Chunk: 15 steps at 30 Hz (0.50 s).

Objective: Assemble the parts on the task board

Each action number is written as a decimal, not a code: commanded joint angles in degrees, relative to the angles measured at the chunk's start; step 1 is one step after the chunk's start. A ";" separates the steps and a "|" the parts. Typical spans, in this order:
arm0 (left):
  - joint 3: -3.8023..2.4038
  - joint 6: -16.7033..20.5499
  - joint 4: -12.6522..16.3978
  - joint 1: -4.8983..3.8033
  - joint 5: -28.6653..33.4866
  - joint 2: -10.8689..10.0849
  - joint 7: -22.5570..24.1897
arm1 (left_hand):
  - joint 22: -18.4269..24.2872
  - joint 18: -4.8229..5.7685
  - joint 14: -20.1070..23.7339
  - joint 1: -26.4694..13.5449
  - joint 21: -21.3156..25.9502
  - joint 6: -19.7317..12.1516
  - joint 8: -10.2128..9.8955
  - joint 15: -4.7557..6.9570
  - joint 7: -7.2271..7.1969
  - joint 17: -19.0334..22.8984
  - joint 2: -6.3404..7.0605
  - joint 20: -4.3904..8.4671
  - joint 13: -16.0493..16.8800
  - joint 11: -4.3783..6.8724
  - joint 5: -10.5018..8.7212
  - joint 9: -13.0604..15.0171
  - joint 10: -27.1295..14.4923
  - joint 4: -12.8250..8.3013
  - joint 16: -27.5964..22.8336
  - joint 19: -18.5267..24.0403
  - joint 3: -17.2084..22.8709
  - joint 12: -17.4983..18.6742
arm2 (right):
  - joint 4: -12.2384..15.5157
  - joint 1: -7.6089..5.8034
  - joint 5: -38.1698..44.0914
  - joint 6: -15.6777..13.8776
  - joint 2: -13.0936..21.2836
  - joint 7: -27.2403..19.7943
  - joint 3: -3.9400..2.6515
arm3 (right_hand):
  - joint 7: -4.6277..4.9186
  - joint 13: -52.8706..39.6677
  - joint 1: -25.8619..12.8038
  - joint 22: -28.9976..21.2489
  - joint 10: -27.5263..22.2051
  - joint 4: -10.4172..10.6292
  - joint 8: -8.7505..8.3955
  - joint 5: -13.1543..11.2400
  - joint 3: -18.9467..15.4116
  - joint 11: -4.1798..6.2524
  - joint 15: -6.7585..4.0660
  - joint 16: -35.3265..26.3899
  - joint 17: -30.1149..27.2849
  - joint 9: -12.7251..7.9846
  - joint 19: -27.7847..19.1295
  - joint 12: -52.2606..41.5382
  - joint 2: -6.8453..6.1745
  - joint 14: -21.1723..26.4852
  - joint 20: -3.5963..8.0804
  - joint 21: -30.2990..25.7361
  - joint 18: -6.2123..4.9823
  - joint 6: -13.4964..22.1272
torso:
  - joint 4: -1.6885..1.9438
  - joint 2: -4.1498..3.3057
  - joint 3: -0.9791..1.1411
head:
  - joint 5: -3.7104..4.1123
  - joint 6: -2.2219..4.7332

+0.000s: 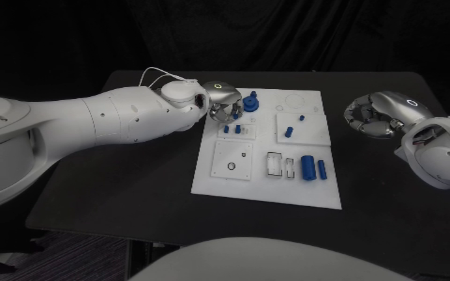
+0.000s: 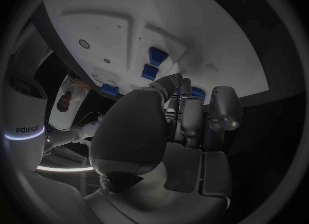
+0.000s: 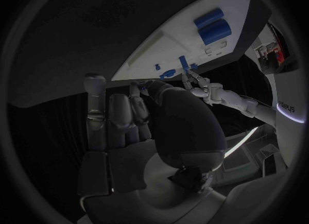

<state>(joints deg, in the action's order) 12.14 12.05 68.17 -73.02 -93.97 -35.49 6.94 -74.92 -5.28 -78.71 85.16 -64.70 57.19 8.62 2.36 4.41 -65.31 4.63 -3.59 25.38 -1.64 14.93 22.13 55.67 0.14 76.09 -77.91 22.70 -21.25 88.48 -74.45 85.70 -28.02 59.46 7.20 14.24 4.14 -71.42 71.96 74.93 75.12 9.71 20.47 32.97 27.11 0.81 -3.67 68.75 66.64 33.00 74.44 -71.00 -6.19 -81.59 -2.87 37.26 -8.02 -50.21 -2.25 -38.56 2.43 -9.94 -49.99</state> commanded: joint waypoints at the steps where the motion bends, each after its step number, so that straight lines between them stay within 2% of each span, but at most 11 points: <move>1: 0.03 -1.75 -0.05 0.36 -0.27 0.05 0.48 | -8.03 -0.05 0.59 0.18 0.39 -1.01 -0.66 -0.06 -0.17 0.28 0.17 -0.12 -0.29 -0.04 -0.14 -0.08 0.18 -0.40 -0.44 0.54 0.12 0.57 | 0.06 0.15 0.15 0.27 0.01 0.93 -0.04 | 0.08 0.04 0.44 4.20 -0.44 -0.21 0.12 0.16 0.11 -0.05 -0.14 -0.27 -0.05 0.08 -0.39 0.32 0.04 0.36 0.17 -0.33 -0.19 0.42 | -0.08 -0.01 0.00 | -0.08 -0.01; 5: 0.03 -1.70 -0.09 0.45 -0.27 0.02 0.55 | -8.02 -0.06 0.73 0.08 0.47 -2.27 -1.47 -0.08 -0.43 0.52 0.27 -0.17 -0.59 -0.07 -0.22 -0.35 0.20 -0.58 -0.52 0.64 0.27 0.99 | 0.04 0.16 0.15 0.36 0.00 0.99 -0.04 | 0.08 0.03 0.48 4.21 -0.42 -0.24 0.13 0.16 0.14 -0.04 -0.14 -0.28 -0.06 0.09 -0.37 0.31 0.09 0.36 0.17 -0.27 -0.18 0.42 | -0.04 -0.02 0.00 | -0.10 -0.01; 15: 0.03 -1.22 -0.24 0.55 -0.27 -0.11 0.53 | -7.76 -0.24 1.49 -0.21 1.51 -8.55 -4.89 -0.57 -2.96 1.89 0.80 -0.45 -1.53 -0.74 -0.48 -2.11 -0.42 -1.20 -1.05 1.28 1.11 2.49 | 0.03 0.19 0.15 0.47 0.02 1.05 -0.04 | 0.08 0.02 0.54 4.20 -0.40 -0.28 0.14 0.17 0.17 -0.03 -0.15 -0.26 -0.03 0.10 -0.39 0.30 0.14 0.35 0.17 -0.32 -0.19 0.41 | 0.01 0.00 -0.01 | -0.07 -0.01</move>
<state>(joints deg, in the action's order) 12.20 11.38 67.91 -72.63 -93.97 -35.59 6.95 -74.91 -5.28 -77.68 84.85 -63.37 49.08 4.08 1.73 1.55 -63.58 4.93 -4.00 23.92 -2.14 14.69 20.14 55.54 -0.81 75.42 -77.08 23.67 -18.97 88.46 -74.41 85.70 -27.75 59.43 7.24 14.25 4.14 -71.43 71.96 74.92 75.12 9.71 20.47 32.97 27.11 0.81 -3.67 68.75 66.64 33.05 74.44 -71.00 -6.20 -81.59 -2.87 37.26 -8.02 -50.22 -2.28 -38.57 2.42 -10.03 -49.99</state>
